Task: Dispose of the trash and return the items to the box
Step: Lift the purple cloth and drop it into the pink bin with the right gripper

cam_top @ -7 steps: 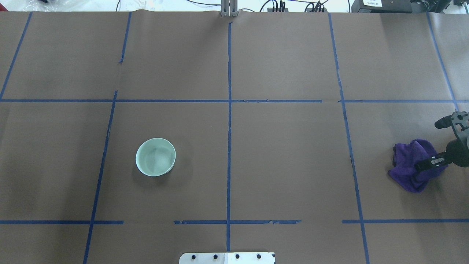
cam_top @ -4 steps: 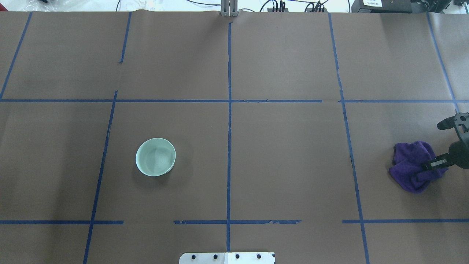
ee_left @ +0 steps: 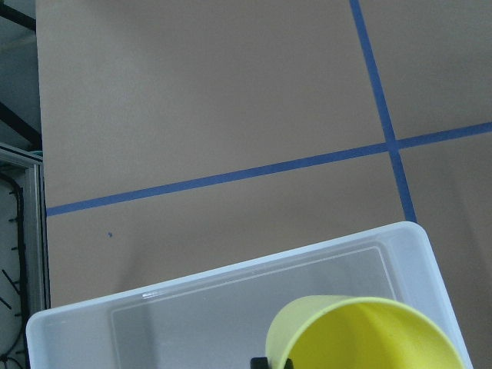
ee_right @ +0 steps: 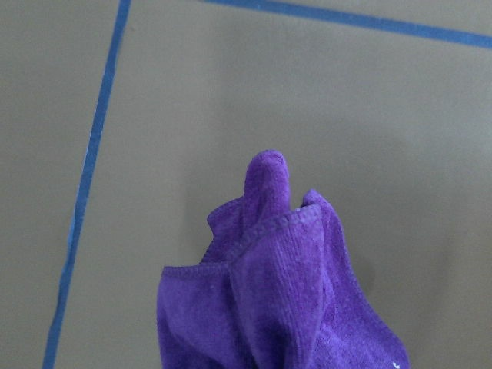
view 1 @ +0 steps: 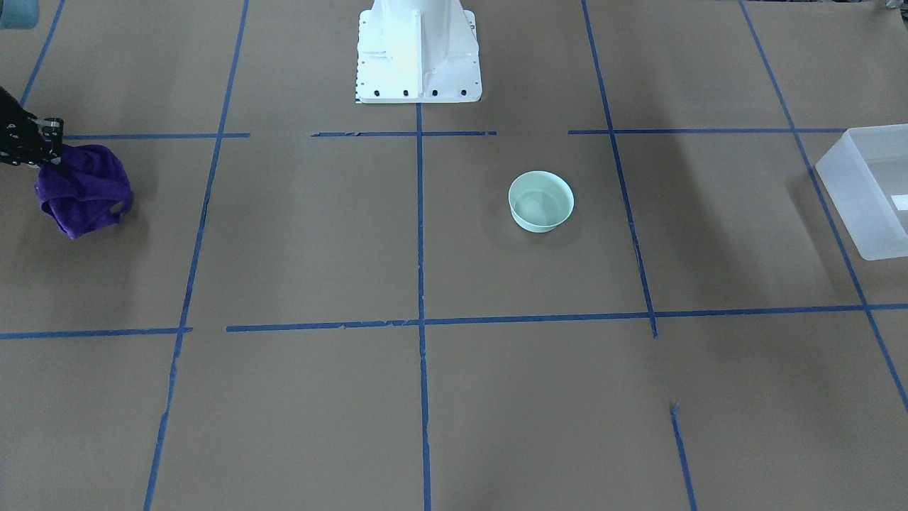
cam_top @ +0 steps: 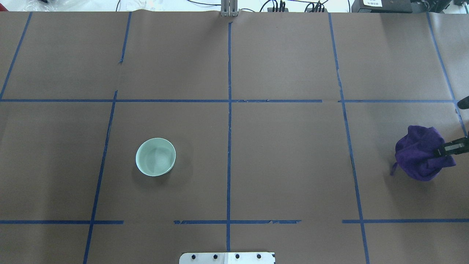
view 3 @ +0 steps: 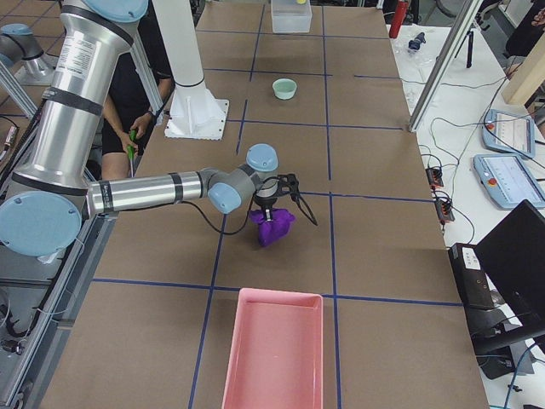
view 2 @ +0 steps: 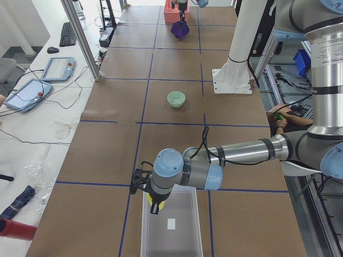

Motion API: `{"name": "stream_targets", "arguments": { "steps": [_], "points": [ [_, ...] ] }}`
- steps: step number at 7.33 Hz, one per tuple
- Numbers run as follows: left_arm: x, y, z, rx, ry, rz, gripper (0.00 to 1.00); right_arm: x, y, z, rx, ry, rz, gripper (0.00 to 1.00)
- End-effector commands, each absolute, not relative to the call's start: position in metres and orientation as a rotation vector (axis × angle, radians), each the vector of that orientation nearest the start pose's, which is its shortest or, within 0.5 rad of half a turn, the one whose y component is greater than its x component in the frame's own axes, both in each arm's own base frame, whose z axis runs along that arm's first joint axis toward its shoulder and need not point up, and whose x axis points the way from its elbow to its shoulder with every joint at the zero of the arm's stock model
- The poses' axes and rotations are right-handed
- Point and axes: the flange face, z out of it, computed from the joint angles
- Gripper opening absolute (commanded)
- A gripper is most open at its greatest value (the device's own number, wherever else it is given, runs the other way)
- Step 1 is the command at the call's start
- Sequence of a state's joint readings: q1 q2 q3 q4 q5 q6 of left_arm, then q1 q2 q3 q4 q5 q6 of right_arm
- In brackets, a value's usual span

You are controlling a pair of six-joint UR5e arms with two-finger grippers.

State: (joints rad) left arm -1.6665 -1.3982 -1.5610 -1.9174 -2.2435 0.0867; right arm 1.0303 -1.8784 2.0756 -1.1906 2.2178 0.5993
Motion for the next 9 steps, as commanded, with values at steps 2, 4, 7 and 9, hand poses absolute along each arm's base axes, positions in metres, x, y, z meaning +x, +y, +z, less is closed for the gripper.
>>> {"name": "stream_targets", "arguments": {
  "steps": [2, 4, 7, 9],
  "points": [
    [-0.075, -0.408, 0.750, 0.178, 0.746, 0.108, 0.00, -0.063, -0.375, 0.460, 0.247, -0.826, -0.079, 0.00],
    [-0.041, -0.402, 0.778, 0.171, 0.780, 0.152, 0.00, -0.031, -0.380, 0.464, 0.291, -0.802, -0.059, 0.00],
    [-0.034, -0.401, 0.781, 0.179, 0.781, 0.175, 0.99, 0.011, -0.382, 0.468, 0.355, -0.761, -0.047, 0.00],
    [-0.035, -0.415, 0.744, 0.255, 0.781, 0.195, 1.00, 0.031, -0.386, 0.464, 0.389, -0.741, -0.014, 0.00]
  ]
}}
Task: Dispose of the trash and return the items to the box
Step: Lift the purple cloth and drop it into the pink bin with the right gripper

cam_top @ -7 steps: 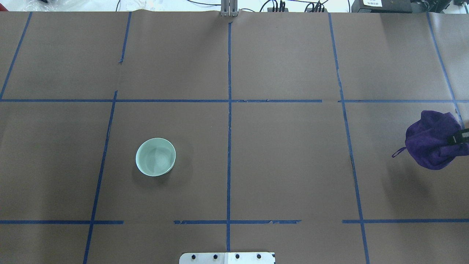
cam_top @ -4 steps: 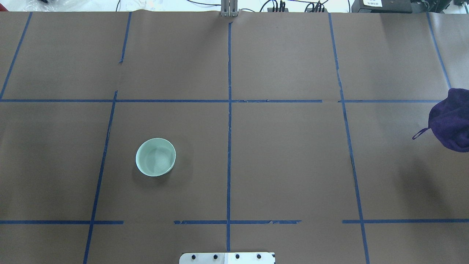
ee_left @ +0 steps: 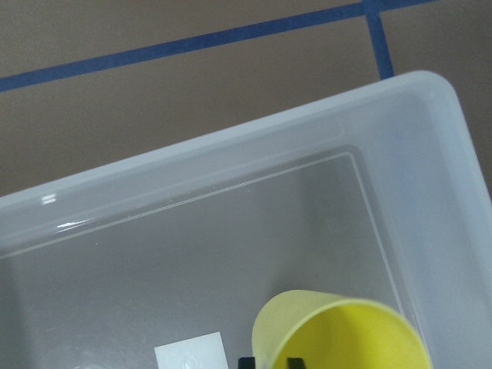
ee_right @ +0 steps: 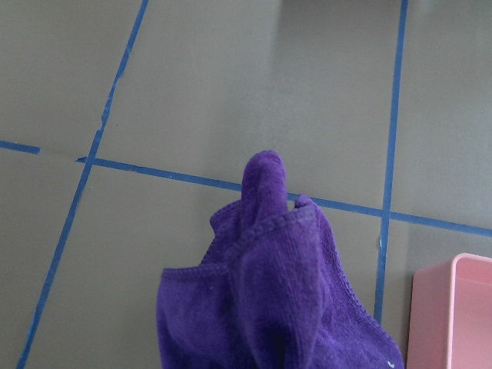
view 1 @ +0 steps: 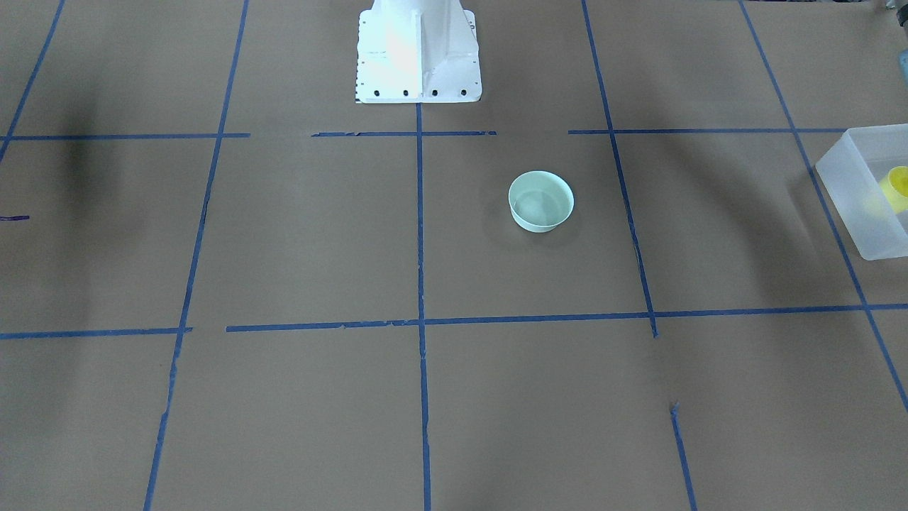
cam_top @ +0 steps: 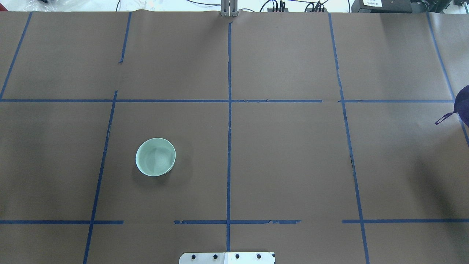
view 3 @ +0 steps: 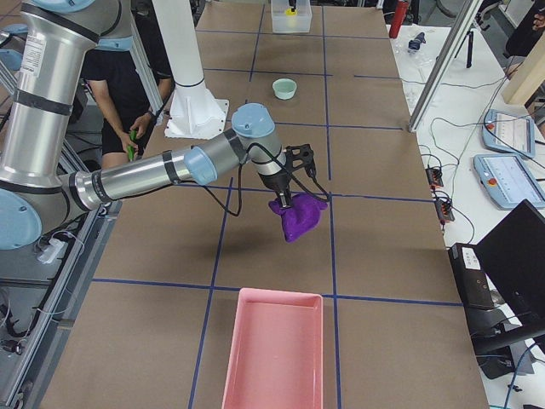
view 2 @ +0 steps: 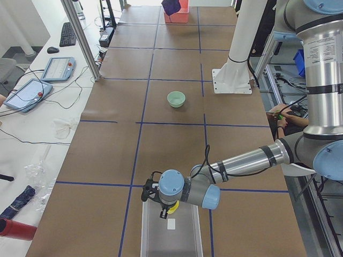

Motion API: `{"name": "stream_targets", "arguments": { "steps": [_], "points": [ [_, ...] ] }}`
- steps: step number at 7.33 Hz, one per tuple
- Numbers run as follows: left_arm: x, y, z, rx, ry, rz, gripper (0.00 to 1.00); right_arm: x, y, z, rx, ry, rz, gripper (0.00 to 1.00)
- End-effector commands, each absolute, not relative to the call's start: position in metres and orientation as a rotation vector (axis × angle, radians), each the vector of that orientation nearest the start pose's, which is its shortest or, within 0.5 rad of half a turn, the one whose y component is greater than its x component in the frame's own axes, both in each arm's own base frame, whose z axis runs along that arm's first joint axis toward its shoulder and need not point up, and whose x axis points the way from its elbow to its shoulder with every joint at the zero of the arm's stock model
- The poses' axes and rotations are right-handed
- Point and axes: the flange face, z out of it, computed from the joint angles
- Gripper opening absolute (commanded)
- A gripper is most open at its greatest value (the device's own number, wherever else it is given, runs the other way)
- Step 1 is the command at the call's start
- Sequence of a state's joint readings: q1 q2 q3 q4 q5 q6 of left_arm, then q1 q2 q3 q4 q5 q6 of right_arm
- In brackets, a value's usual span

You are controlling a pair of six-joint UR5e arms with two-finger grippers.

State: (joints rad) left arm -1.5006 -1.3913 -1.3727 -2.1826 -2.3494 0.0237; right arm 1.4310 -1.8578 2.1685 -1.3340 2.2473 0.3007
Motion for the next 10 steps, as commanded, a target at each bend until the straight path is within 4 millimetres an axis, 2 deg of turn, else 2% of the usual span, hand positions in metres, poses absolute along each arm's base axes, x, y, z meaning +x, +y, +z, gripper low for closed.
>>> {"name": "stream_targets", "arguments": {
  "steps": [1, 2, 3, 4, 5, 7, 8, 9, 10],
  "points": [
    [-0.035, -0.430, 0.704, 0.263, 0.780, 0.195, 1.00, 0.047, -0.387, 0.475, 0.403, -0.709, -0.034, 0.00],
    [-0.034, -0.451, 0.648, 0.237, 0.777, 0.181, 1.00, 0.069, -0.386, 0.481, 0.404, -0.664, -0.068, 0.00],
    [-0.034, -0.457, 0.604, 0.241, 0.778, 0.163, 1.00, 0.088, -0.394, 0.480, 0.407, -0.606, -0.115, 0.00],
    [-0.033, -0.459, 0.563, 0.254, 0.797, 0.043, 1.00, 0.105, -0.402, 0.493, 0.390, -0.575, -0.148, 0.00],
    [-0.015, -0.457, 0.533, 0.251, 0.828, 0.002, 1.00, 0.123, -0.403, 0.522, 0.369, -0.561, -0.167, 0.00],
    [0.044, -0.453, 0.491, 0.235, 0.901, -0.023, 1.00, 0.169, -0.388, 0.626, 0.295, -0.550, -0.265, 0.00],
    [0.087, -0.447, 0.477, 0.215, 0.965, -0.050, 1.00, 0.181, -0.380, 0.663, 0.272, -0.555, -0.318, 0.00],
    [0.125, -0.437, 0.469, 0.183, 1.023, -0.062, 1.00, 0.185, -0.375, 0.692, 0.258, -0.562, -0.322, 0.00],
    [0.149, -0.428, 0.462, 0.149, 1.064, -0.083, 1.00, 0.187, -0.369, 0.727, 0.264, -0.558, -0.313, 0.00]
  ]
}}
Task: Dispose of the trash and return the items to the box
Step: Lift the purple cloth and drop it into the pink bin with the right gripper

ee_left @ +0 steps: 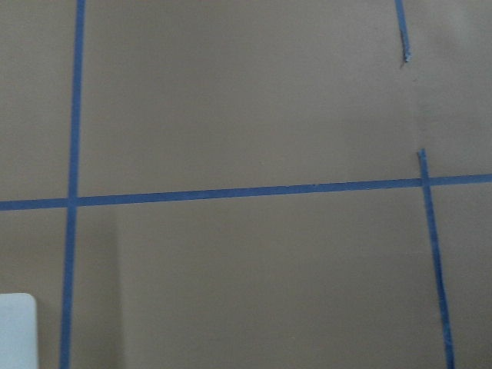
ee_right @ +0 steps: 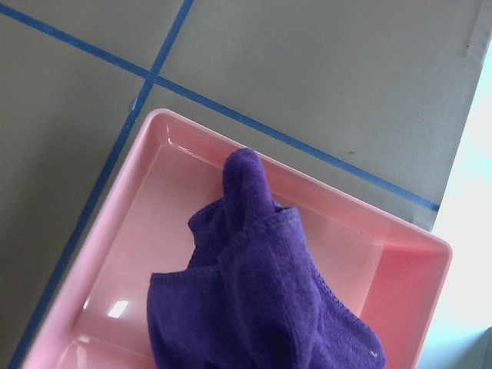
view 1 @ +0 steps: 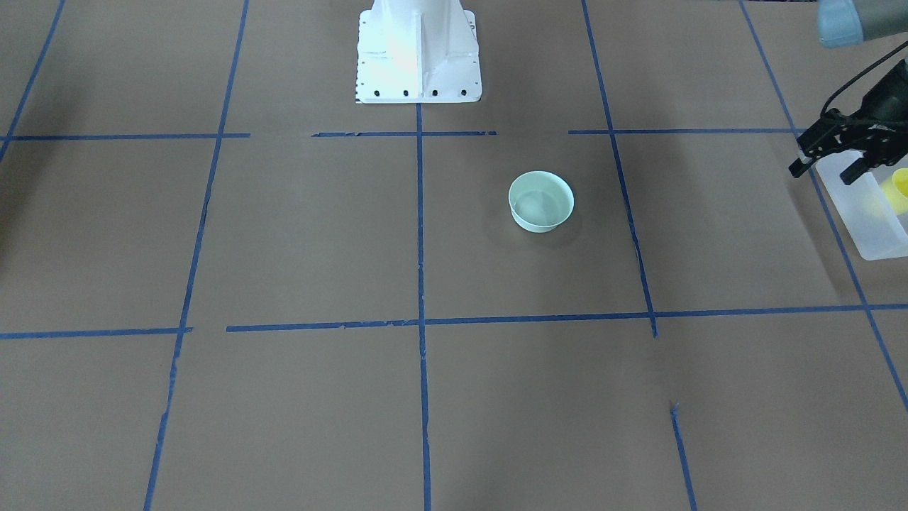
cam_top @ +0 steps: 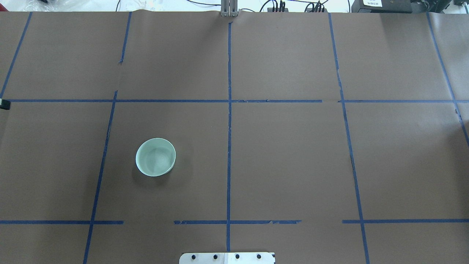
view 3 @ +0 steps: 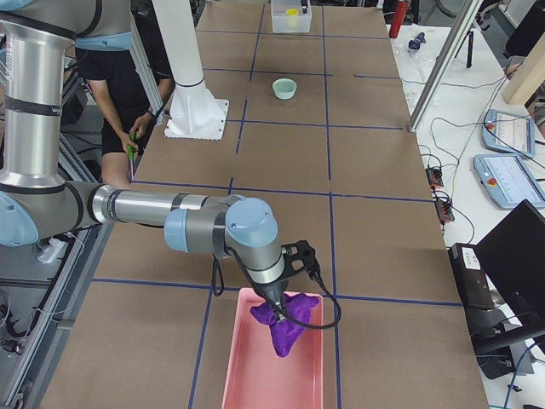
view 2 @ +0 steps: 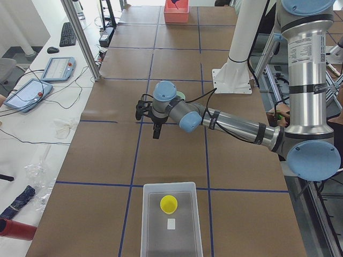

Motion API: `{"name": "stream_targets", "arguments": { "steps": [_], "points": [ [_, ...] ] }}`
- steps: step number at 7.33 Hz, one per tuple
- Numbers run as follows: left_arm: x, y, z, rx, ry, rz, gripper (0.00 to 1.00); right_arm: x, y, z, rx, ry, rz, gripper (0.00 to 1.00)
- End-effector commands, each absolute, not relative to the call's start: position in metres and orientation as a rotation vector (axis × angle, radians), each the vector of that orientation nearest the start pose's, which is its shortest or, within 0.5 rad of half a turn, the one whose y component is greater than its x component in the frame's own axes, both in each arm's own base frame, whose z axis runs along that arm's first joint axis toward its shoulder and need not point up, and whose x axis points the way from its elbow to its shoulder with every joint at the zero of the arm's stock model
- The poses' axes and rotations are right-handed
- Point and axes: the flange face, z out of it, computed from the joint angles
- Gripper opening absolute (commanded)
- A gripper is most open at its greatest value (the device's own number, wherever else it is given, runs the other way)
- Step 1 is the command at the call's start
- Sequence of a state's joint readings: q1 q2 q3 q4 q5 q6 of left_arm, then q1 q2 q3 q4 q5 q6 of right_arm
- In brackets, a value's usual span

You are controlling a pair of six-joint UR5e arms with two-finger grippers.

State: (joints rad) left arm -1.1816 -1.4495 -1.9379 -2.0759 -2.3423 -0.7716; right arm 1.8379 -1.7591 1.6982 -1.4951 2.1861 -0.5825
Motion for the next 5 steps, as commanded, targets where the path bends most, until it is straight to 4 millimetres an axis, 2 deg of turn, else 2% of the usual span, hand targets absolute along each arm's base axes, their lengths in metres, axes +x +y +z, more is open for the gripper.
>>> {"name": "stream_targets", "arguments": {
  "steps": [1, 2, 3, 5],
  "points": [
    [0.175, -0.419, 0.457, 0.141, 1.082, -0.090, 1.00, 0.187, -0.366, 0.747, 0.291, -0.544, -0.314, 0.00],
    [0.201, -0.411, 0.451, 0.125, 1.096, -0.111, 1.00, 0.186, -0.364, 0.760, 0.279, -0.551, -0.303, 0.05],
    [0.212, -0.413, 0.440, 0.114, 1.113, -0.117, 1.00, 0.189, -0.373, 0.753, 0.288, -0.552, -0.284, 0.99],
    [0.231, -0.411, 0.429, 0.099, 1.127, -0.121, 1.00, 0.191, -0.390, 0.734, 0.273, -0.574, -0.140, 1.00]
  ]
}}
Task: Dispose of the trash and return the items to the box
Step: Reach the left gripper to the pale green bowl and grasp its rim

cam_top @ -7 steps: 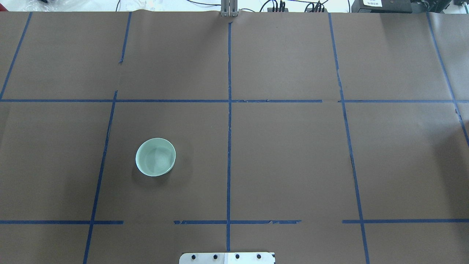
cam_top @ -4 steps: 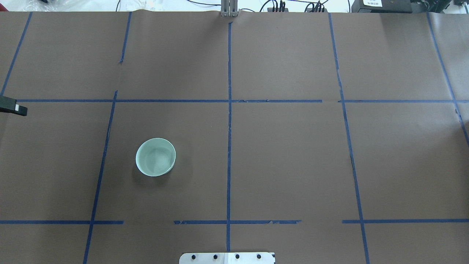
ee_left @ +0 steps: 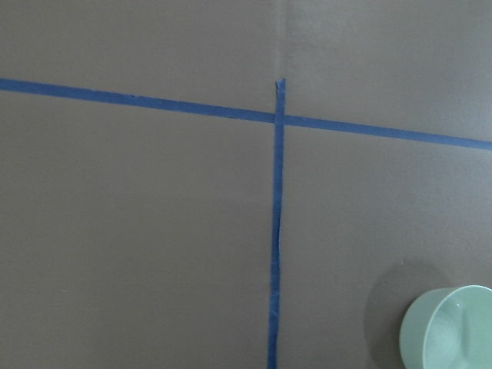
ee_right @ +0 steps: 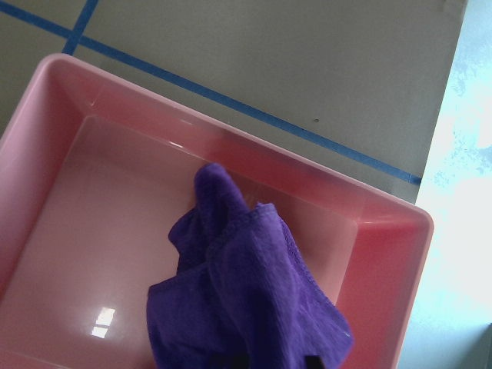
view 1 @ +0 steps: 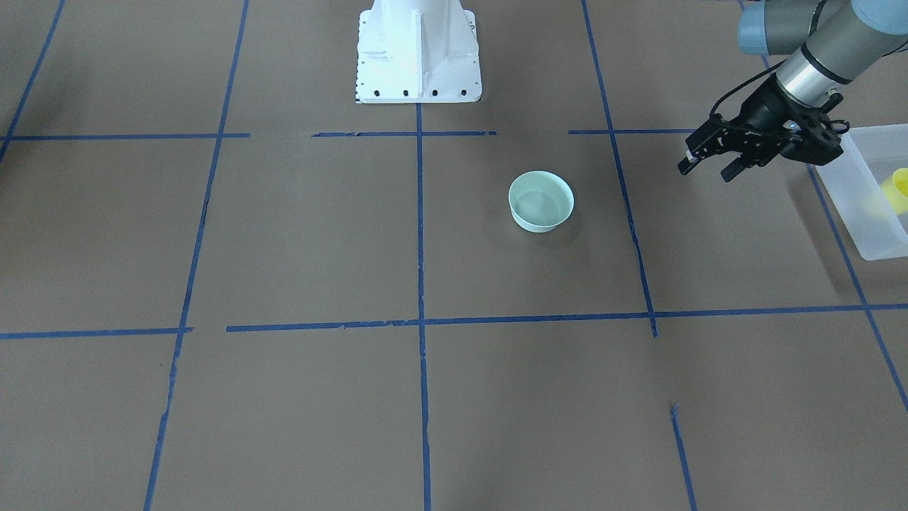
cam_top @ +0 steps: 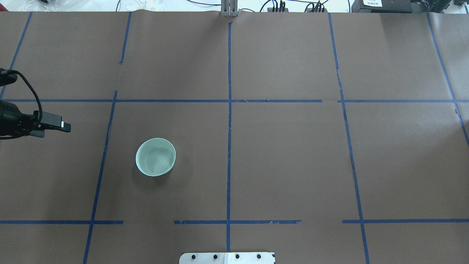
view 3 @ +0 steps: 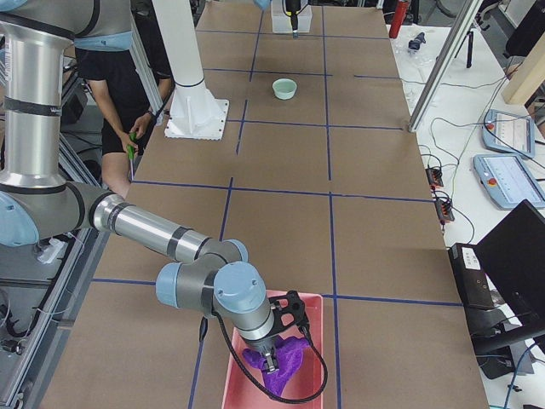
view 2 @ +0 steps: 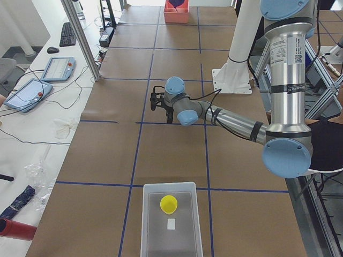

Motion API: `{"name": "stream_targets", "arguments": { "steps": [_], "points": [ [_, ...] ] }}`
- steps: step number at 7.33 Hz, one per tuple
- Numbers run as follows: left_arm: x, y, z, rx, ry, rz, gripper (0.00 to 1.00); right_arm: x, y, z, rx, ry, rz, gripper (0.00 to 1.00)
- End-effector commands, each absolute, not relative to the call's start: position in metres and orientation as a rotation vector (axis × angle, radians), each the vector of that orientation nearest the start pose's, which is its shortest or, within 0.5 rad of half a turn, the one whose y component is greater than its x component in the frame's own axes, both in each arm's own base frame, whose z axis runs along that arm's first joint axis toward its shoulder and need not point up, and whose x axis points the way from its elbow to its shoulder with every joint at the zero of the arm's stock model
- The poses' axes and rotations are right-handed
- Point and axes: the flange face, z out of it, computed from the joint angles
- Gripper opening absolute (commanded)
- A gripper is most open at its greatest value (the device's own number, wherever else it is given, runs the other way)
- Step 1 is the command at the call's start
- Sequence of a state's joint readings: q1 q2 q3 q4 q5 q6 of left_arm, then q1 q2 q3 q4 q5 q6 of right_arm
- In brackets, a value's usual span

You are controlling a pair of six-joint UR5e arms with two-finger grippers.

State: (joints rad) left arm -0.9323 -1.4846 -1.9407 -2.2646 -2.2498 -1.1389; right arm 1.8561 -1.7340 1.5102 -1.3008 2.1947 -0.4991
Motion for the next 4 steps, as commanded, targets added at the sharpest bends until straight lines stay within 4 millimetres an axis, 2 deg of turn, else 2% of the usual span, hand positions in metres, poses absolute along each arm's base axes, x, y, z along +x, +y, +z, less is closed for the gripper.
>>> {"name": "stream_targets", "arguments": {
  "steps": [1, 2, 3, 4],
  "points": [
    [0.249, -0.405, 0.423, 0.091, 1.123, -0.137, 1.00, 0.187, -0.394, 0.731, 0.271, -0.596, -0.121, 1.00],
    [0.267, -0.402, 0.414, 0.083, 1.132, -0.146, 1.00, 0.172, -0.401, 0.726, 0.256, -0.664, -0.074, 1.00],
    [0.287, -0.397, 0.401, 0.066, 1.147, -0.161, 1.00, 0.152, -0.412, 0.711, 0.239, -0.703, -0.032, 1.00],
    [0.318, -0.384, 0.391, 0.041, 1.149, -0.182, 1.00, 0.134, -0.420, 0.699, 0.218, -0.720, -0.007, 1.00]
  ]
}}
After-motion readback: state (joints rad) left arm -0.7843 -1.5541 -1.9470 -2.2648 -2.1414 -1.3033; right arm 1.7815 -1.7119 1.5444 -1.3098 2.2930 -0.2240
